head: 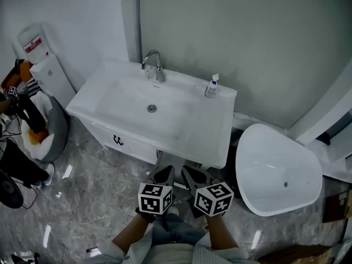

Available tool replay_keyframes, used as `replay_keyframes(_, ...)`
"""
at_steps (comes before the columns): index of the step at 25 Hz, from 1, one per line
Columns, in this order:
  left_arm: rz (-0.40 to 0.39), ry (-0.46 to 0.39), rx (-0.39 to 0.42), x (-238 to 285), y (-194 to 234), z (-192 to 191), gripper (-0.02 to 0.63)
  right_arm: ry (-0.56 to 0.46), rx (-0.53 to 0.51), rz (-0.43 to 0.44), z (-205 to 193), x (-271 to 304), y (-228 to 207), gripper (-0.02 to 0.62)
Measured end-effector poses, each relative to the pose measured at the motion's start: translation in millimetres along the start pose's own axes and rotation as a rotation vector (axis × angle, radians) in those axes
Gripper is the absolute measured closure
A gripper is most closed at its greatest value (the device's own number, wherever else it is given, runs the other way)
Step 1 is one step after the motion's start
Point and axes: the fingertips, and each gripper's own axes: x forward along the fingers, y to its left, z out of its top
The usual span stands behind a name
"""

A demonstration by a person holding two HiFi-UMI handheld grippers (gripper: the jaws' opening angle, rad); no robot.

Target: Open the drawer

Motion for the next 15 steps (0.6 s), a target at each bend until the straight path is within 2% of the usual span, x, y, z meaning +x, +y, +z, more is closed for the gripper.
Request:
replay_keyframes(5, -0.06, -0.109, 0.043, -22, -30, 48, 0.589, -0.044, -0.036, 0.025, 27, -20, 7, 0.591)
replay_keyframes(15, -0.112, -0.198, 0.091, -56, -61, 82, 0.591, -0.065, -0.121, 0.046, 44, -52, 14, 0.591)
